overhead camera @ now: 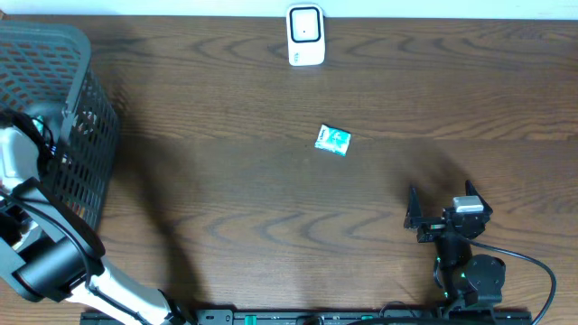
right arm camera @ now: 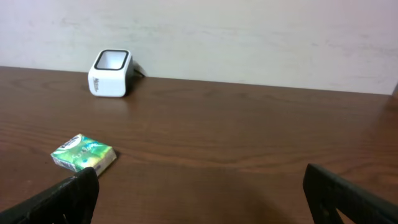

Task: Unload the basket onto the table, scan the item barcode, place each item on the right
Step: 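Return the left gripper to the basket and grasp the orange Kleenex pack, then hold the orange pack under the scanner, then place it beside the green pack, then reach the left gripper into the basket and grasp the white snack bag, then carry the white bag past the scanner and drop it left of the packs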

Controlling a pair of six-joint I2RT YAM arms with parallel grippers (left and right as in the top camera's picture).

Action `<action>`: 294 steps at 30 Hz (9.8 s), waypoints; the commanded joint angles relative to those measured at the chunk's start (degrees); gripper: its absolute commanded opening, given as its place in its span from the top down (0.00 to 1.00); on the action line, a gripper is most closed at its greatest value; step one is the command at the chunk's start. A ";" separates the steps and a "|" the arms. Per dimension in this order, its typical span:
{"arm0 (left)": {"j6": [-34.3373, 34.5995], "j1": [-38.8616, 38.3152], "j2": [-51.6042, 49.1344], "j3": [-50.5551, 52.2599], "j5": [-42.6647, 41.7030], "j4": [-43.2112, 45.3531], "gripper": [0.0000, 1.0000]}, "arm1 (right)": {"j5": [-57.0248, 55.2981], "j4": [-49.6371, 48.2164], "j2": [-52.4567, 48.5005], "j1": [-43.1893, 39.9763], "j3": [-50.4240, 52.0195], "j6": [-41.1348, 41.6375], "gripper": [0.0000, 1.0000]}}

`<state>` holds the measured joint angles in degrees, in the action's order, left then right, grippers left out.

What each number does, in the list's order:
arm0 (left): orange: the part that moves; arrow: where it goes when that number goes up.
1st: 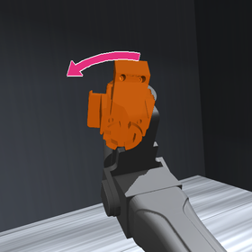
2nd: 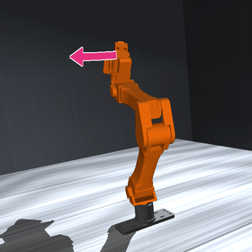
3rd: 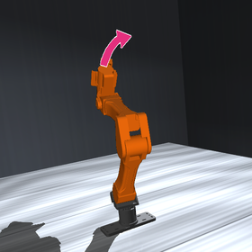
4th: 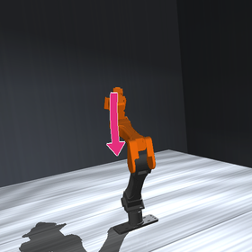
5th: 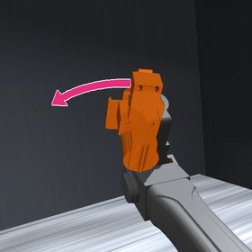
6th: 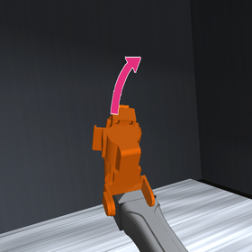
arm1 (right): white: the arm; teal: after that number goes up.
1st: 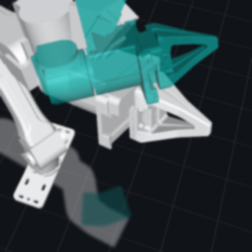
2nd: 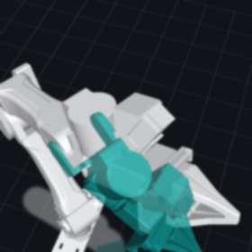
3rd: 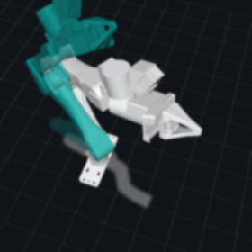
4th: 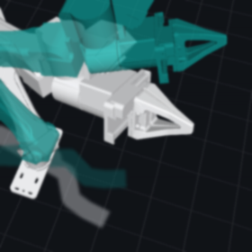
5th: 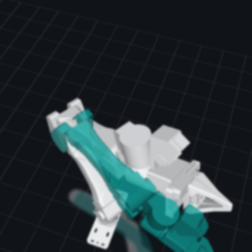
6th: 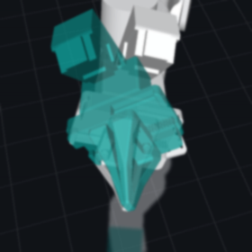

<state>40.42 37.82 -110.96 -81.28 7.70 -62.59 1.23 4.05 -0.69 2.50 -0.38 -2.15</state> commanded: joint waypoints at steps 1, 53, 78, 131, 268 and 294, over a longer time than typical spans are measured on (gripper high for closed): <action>0.17 -0.09 -0.61 3.39 0.96 3.34 0.28 | -0.24 0.26 0.31 -0.20 0.07 -0.50 0.01; -17.51 -47.04 26.27 -15.26 -25.31 9.68 0.93 | -0.24 0.26 0.31 -0.22 0.07 -0.50 0.01; -12.44 -69.13 -13.44 -15.26 -13.66 20.87 0.84 | -0.24 0.26 0.31 -0.20 0.07 -0.50 0.01; 5.20 2.49 10.08 -19.28 3.48 -11.30 0.02 | -0.24 0.26 0.31 -0.20 0.07 -0.48 0.01; 7.82 8.07 39.87 12.68 -10.23 38.40 0.93 | -0.24 0.26 0.31 -0.20 0.07 -0.50 0.01; -30.49 -48.54 34.86 12.68 -23.52 35.34 0.92 | -0.24 0.26 0.31 -0.20 0.07 -0.50 0.01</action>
<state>20.36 -7.46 -69.45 -67.75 -18.79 -25.34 1.23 4.08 -0.69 2.50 -0.38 -2.15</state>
